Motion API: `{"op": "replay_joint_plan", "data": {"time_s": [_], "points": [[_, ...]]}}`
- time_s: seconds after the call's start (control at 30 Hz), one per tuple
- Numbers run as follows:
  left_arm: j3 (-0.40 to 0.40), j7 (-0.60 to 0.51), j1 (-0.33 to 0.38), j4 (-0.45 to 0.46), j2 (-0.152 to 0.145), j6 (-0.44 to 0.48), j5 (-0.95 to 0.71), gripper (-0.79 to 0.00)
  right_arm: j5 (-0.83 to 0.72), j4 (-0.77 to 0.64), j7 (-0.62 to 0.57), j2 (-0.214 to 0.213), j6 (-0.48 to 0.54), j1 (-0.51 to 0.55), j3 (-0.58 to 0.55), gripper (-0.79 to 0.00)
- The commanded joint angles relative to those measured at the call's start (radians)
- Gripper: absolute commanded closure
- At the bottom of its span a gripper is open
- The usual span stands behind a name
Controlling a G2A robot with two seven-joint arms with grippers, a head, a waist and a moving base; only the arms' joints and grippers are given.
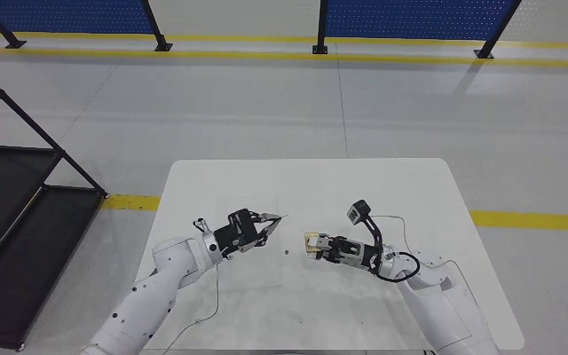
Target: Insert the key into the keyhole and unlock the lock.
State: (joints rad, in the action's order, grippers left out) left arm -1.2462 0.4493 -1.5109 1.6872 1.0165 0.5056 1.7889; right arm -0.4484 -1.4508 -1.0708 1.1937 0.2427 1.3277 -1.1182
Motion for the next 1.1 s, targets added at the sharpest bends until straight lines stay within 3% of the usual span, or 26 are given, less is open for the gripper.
{"op": "replay_joint_plan", "data": {"time_s": [0.0,0.1,0.3,0.8,1.07], "points": [[0.013,0.124,0.010,-0.025,-0.007,-0.102,0.215,0.000,0.000,0.000,0.000,0.000,0.000,0.000,0.000,0.000],[0.034,0.281,0.029,-0.064,-0.016,-0.216,0.401,0.000,0.000,0.000,0.000,0.000,0.000,0.000,0.000,0.000],[0.051,0.505,0.048,-0.109,-0.035,-0.301,0.590,0.000,0.000,0.000,0.000,0.000,0.000,0.000,0.000,0.000],[0.040,0.484,0.037,-0.098,-0.037,-0.333,0.577,0.000,0.000,0.000,0.000,0.000,0.000,0.000,0.000,0.000],[0.028,0.412,0.020,-0.029,-0.047,-0.613,0.843,0.000,0.000,0.000,0.000,0.000,0.000,0.000,0.000,0.000]]}}
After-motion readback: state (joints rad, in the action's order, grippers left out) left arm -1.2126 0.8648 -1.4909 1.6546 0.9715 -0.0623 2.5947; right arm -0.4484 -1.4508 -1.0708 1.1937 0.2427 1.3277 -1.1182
